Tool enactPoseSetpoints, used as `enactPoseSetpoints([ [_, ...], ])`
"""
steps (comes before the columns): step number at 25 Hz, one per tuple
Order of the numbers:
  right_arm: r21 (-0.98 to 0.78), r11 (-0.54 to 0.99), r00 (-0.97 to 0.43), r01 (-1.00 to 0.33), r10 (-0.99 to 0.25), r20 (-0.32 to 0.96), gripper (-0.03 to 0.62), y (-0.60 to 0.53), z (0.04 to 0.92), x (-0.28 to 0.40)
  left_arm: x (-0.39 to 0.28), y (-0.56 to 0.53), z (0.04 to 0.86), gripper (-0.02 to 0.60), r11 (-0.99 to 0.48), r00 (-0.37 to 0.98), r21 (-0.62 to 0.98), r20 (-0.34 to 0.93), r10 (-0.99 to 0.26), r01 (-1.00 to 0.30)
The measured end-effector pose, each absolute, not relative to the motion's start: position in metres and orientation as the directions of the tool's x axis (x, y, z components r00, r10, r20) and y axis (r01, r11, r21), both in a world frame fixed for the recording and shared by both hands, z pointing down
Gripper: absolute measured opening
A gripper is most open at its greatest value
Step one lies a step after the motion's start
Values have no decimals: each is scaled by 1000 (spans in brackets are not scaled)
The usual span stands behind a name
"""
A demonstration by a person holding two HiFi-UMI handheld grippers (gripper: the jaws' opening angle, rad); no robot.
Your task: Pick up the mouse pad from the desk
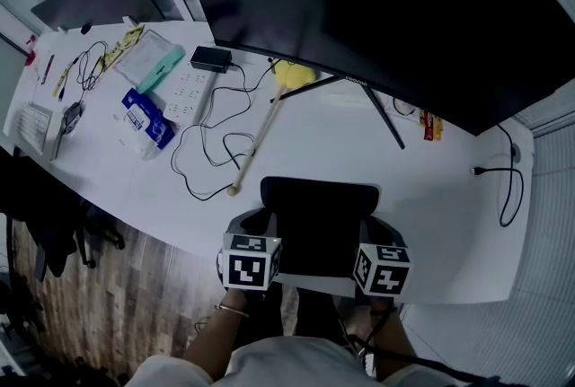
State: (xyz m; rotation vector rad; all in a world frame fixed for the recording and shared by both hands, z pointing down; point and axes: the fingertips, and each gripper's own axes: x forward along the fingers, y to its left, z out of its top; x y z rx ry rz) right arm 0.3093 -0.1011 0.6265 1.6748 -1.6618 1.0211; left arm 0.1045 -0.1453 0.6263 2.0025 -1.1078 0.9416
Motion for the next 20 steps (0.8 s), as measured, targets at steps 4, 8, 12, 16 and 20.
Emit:
enactPoseSetpoints([
  [4,-135,-81,-65,-988,-573,817,54,-102,621,309,105,-147,621,46,-429,393,201,815,-425,-880],
  [8,-139,-79,-67,-987,-585,808,54,-102,610,308,109,-148,611,46,-436,414,215,800,-435,-874],
  [12,-131,-86,-50,-988,-620,783,54,-109,592,313,116,-156,593,46,-451,438,219,768,-468,-865],
  [16,-120,-88,-31,-989,-665,746,54,-116,569,319,120,-167,571,48,-466,458,213,728,-511,-859],
  [20,-101,-89,-7,-991,-712,702,55,-123,544,324,125,-176,548,48,-484,473,198,686,-553,-852],
])
